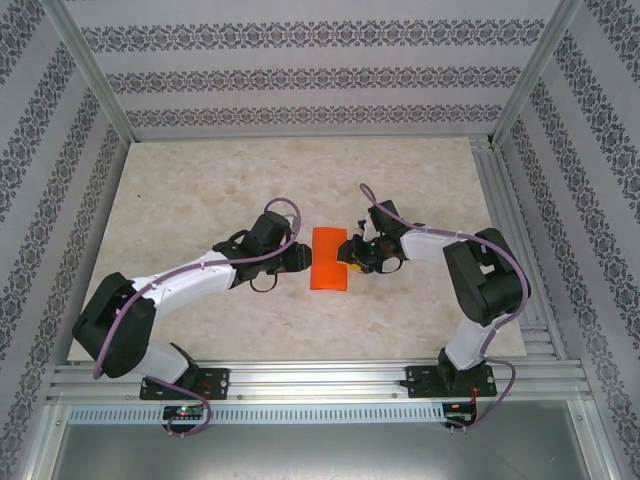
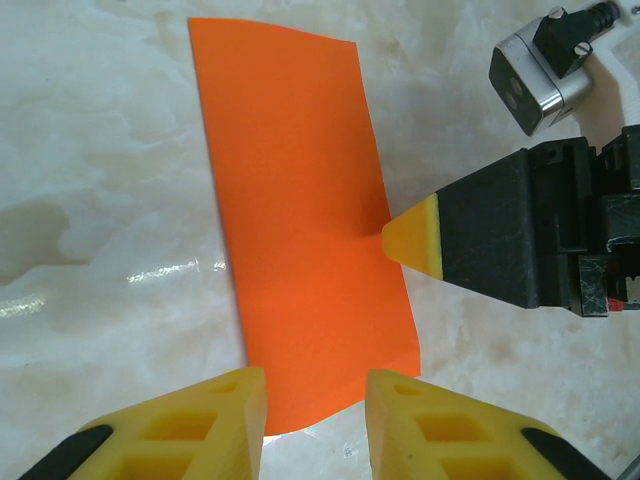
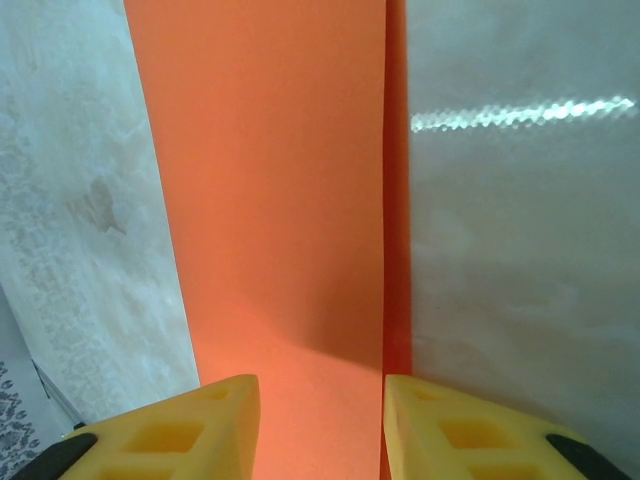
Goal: Fold a paper plane with a square sheet of paper (fold left side to right side)
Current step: Fold the triangle a second time at the center of the table.
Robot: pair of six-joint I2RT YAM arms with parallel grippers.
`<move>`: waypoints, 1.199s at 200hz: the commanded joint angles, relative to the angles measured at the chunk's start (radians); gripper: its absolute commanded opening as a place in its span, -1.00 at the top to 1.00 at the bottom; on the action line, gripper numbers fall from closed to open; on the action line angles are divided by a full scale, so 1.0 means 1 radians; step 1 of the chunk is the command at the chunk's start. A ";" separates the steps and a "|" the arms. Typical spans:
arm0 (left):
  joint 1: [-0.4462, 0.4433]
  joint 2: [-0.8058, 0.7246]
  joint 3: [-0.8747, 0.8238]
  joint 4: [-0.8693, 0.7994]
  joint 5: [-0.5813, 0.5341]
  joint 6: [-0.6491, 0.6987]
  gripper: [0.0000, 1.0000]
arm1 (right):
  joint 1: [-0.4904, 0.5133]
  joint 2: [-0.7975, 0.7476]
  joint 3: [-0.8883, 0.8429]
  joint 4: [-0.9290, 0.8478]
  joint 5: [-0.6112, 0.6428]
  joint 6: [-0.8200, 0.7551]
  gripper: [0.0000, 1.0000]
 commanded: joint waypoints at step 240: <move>-0.350 0.197 0.148 0.005 -0.255 0.328 -0.05 | -0.055 0.068 0.206 -0.076 -0.073 -0.013 0.49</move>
